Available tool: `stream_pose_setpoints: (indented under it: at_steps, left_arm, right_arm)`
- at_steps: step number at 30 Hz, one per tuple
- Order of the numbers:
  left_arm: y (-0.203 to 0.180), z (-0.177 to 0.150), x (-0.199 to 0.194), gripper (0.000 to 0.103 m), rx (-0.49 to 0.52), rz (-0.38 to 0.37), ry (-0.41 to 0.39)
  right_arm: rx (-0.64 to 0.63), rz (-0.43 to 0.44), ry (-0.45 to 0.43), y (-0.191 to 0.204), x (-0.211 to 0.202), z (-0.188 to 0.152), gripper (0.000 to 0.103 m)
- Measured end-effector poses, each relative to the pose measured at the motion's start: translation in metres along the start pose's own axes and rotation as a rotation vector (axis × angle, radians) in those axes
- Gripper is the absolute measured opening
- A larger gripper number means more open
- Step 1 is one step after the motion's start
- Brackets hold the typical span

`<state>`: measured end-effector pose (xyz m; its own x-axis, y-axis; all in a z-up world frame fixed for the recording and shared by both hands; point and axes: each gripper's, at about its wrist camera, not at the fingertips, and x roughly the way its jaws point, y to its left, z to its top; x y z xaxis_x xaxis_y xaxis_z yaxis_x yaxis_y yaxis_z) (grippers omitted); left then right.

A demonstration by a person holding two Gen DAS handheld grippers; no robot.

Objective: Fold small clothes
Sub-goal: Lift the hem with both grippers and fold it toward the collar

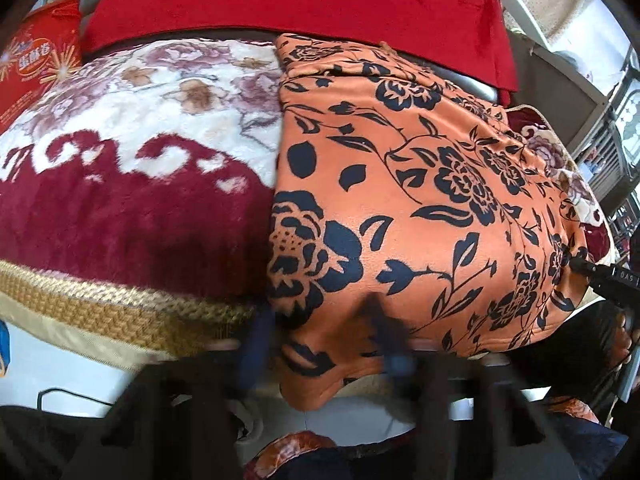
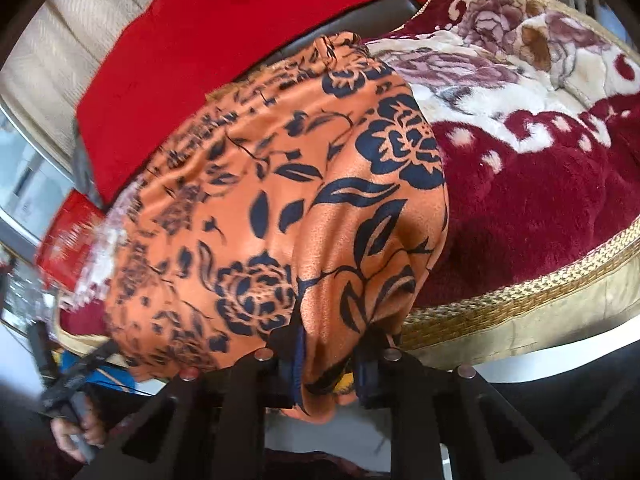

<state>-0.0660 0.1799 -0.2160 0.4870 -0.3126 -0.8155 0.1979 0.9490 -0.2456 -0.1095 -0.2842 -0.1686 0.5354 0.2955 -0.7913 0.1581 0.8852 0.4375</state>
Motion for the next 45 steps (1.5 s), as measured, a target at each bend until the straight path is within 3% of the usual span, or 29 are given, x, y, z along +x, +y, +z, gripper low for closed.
stream_pose_setpoints:
  at_steps: [2, 4, 9, 14, 18, 22, 26, 29, 32, 34, 35, 36, 37, 39, 41, 43, 45]
  left_arm:
    - [0.001, 0.005, 0.006, 0.024, 0.003, -0.020, 0.001]
    - [0.002, 0.006, 0.003, 0.011, -0.002, -0.061, 0.000]
    - [0.006, 0.020, -0.030, 0.009, -0.018, -0.196, -0.042]
    - [0.003, 0.090, -0.069, 0.009, 0.007, -0.261, -0.163]
    - [0.010, 0.160, -0.069, 0.009, -0.029, -0.273, -0.234]
    - [0.016, 0.237, -0.036, 0.009, -0.095, -0.235, -0.266]
    - [0.019, 0.283, 0.016, 0.009, -0.144, -0.192, -0.259]
    - [0.025, 0.299, 0.072, 0.009, -0.199, -0.114, -0.197]
    - [0.039, 0.294, 0.112, 0.011, -0.259, -0.080, -0.137]
    - [0.047, 0.293, 0.127, 0.016, -0.314, -0.082, -0.073]
    - [0.048, 0.292, 0.126, 0.020, -0.319, -0.098, -0.067]
    - [0.046, 0.292, 0.122, 0.032, -0.307, -0.099, -0.072]
    - [0.046, 0.292, 0.116, 0.054, -0.292, -0.082, -0.084]
    - [0.048, 0.290, 0.105, 0.075, -0.309, -0.065, -0.127]
    - [0.052, 0.289, 0.101, 0.075, -0.327, -0.100, -0.141]
    - [0.052, 0.288, 0.101, 0.075, -0.323, -0.123, -0.128]
    - [0.051, 0.288, 0.104, 0.074, -0.309, -0.124, -0.114]
  right_arm:
    - [0.020, 0.050, 0.001, -0.003, -0.005, 0.003, 0.021]
    - [0.047, 0.099, 0.006, -0.005, -0.008, 0.006, 0.021]
    - [0.100, 0.225, -0.023, -0.007, -0.029, 0.025, 0.020]
    - [0.099, 0.308, -0.138, 0.002, -0.058, 0.081, 0.020]
    - [0.110, 0.331, -0.226, 0.011, -0.062, 0.139, 0.020]
    - [0.171, 0.337, -0.311, 0.014, -0.038, 0.206, 0.020]
    - [0.298, 0.342, -0.348, -0.001, 0.012, 0.269, 0.020]
    - [0.355, 0.322, -0.316, -0.012, 0.049, 0.290, 0.022]
    - [0.373, 0.281, -0.187, -0.018, 0.082, 0.295, 0.025]
    - [0.322, 0.195, -0.135, -0.015, 0.087, 0.299, 0.039]
    - [0.263, 0.125, -0.156, -0.009, 0.082, 0.301, 0.045]
    - [0.216, 0.086, -0.182, -0.006, 0.077, 0.301, 0.070]
    - [0.174, 0.058, -0.201, -0.001, 0.074, 0.302, 0.086]
    - [0.094, 0.010, -0.186, 0.010, 0.072, 0.300, 0.087]
    - [0.022, -0.006, -0.116, 0.021, 0.074, 0.294, 0.087]
    - [-0.084, -0.037, -0.107, 0.035, 0.063, 0.281, 0.087]
    - [-0.214, 0.002, -0.095, 0.057, 0.049, 0.267, 0.087]
